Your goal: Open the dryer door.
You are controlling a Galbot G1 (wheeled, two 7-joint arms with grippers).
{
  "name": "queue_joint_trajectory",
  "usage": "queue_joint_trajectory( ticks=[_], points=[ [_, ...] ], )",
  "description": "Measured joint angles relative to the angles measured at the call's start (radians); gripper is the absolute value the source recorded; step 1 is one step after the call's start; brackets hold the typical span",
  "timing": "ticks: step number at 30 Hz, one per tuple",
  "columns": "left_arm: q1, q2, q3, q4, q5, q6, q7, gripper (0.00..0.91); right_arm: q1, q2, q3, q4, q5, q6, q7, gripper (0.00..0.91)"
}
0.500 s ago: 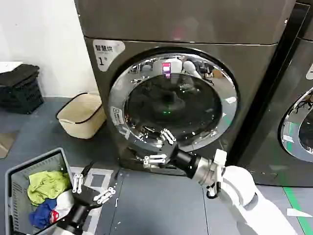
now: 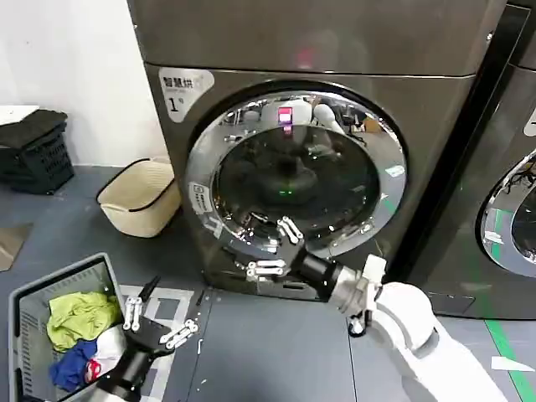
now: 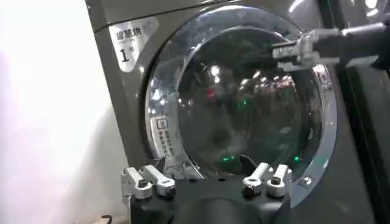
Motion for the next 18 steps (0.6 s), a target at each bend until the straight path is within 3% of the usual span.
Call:
queue_joint_trajectory(
  ticks=[18],
  points=[
    [0.028,-0.008,-0.004,-0.036,0.008,-0.013,-0.002,0.907,0.102,0.058,-0.057,-0.204,-0.021,0.043,-0.022,0.907]
  ],
)
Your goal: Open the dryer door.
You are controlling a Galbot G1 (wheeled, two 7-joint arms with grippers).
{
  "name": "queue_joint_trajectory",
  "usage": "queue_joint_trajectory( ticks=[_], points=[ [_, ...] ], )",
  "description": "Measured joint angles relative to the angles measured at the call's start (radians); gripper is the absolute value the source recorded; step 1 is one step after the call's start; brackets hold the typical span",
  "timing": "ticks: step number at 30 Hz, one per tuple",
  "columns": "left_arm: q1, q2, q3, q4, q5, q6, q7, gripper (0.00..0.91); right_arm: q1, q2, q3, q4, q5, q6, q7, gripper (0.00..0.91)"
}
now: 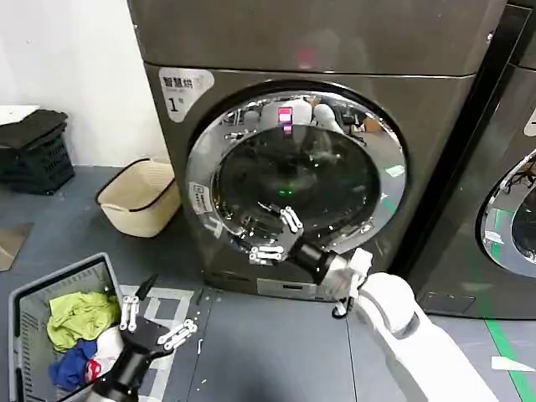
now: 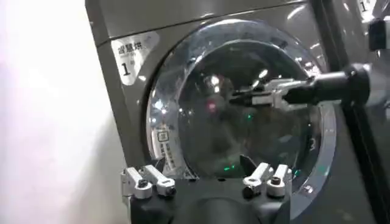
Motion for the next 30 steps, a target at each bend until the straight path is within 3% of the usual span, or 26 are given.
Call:
queue_joint_trajectory(
  ticks=[30],
  points=[
    [0.014,-0.019,-0.002,-0.014,0.012,-0.008,-0.001,0.907,0.213,0.163,-0.13,-0.266,-0.062,0.023,0.018,0.907]
  ],
)
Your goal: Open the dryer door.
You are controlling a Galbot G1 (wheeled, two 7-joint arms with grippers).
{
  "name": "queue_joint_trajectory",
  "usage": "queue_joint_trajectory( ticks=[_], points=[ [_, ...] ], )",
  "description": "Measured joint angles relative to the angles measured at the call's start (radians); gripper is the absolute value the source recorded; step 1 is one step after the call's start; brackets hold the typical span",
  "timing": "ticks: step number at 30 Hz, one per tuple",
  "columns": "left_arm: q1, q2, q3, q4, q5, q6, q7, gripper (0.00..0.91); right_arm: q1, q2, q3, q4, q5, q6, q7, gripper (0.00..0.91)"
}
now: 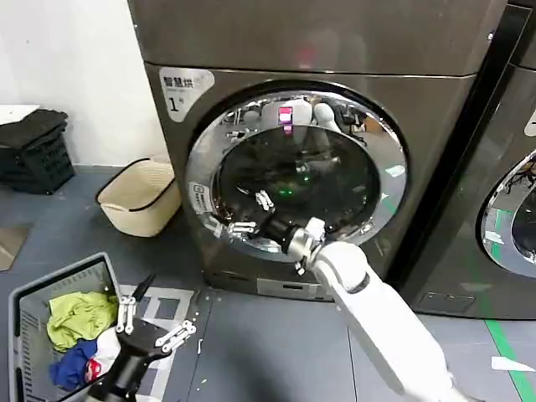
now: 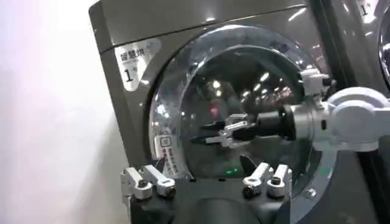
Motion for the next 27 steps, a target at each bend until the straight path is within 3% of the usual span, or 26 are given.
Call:
queue_joint_trajectory(
  ticks=[27],
  points=[
    [0.009,-0.019,-0.001,-0.013,0.006,-0.006,-0.001,0.907,0.104,0.06,-0.06,-0.173,-0.029,0.026,-0.072,0.907]
  ],
)
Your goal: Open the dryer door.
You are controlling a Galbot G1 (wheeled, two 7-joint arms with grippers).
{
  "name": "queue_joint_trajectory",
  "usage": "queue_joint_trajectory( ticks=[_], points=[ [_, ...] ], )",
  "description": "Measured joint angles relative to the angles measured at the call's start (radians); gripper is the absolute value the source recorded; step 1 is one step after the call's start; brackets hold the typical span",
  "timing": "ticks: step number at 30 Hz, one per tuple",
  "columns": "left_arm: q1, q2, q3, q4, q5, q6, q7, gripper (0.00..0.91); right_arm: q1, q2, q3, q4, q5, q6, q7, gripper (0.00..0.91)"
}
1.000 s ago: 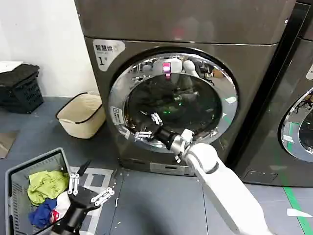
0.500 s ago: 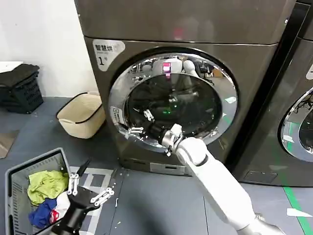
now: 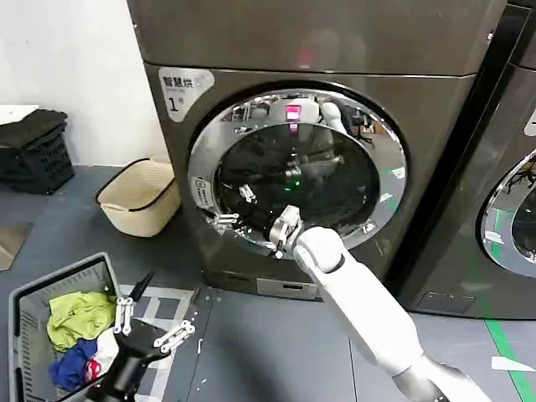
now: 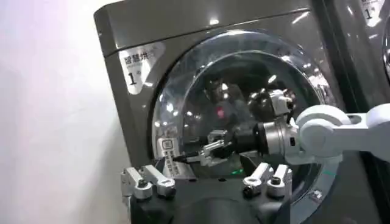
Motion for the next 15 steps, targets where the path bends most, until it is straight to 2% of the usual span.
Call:
queue_joint_trajectory(
  ticks=[12,15],
  points=[
    [-0.001,0.002,-0.02,0.006,-0.001,0.0,0.001,0.907,0.014,-0.012,-0.021,0.007,0.012,0.045,-0.095,0.907],
    [-0.004,0.005,-0.032,0.015,0.006,0.001,0.001,0.907,0.01,-0.022,-0.027,0.02,0.036,0.061,-0.108,0.907]
  ],
)
